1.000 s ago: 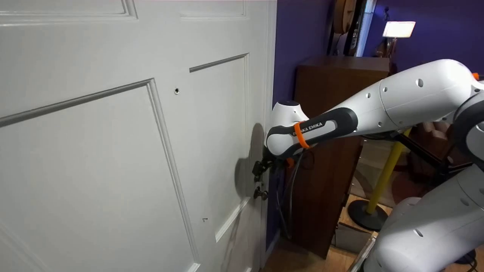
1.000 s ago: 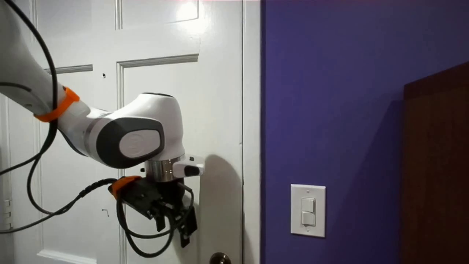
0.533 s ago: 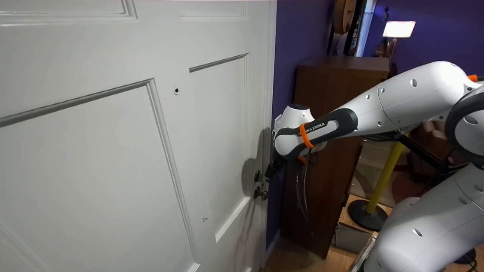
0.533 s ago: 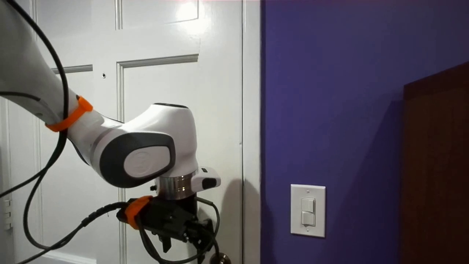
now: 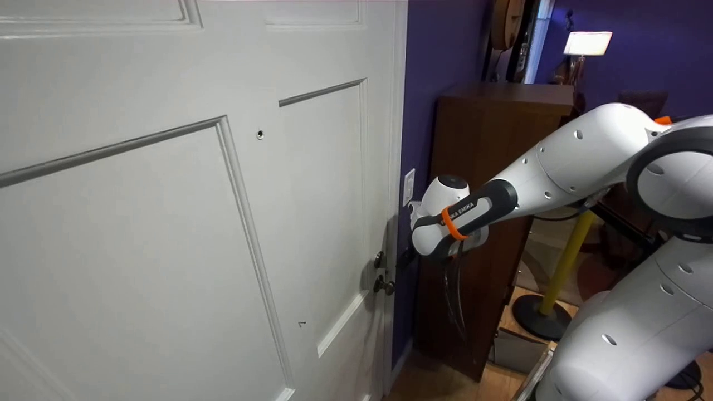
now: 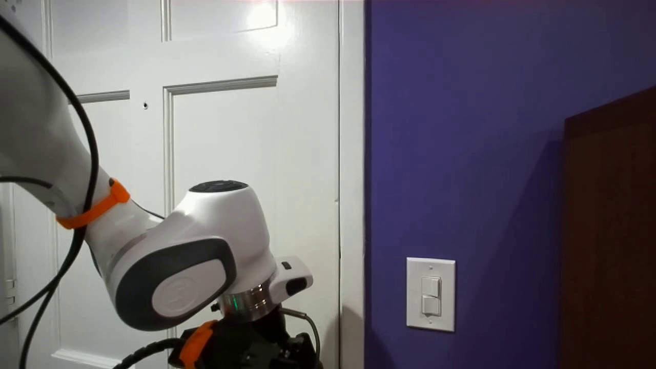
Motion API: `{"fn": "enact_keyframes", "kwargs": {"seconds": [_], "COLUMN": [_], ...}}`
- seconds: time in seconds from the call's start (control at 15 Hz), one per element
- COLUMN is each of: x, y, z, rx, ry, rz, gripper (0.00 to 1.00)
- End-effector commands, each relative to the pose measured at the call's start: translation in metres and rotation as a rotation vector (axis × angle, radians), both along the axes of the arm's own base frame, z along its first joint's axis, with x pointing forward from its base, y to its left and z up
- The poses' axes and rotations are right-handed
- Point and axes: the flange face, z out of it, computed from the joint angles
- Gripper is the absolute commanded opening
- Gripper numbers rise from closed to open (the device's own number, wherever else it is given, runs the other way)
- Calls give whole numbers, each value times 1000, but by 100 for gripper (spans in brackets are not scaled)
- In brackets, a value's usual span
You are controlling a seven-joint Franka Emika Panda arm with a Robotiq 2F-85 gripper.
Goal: Unlock the door using the key
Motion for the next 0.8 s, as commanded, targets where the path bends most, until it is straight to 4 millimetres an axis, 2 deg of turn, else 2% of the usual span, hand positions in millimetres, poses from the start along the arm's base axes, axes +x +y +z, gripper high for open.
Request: {"fn": "enact_keyframes", "kwargs": {"seconds": [0.0, 0.07, 0.2, 0.53, 0.73], "x": [4, 0, 1, 4, 8], "y": [-10, -5, -9, -5, 1], "z": [-23, -11, -22, -32, -28], "rx": [-32, -14, -22, 12, 48], "ry": [-20, -15, -10, -13, -54], "rz": [-40, -19, -30, -51, -59], "gripper": [100, 100, 100, 100, 100]}}
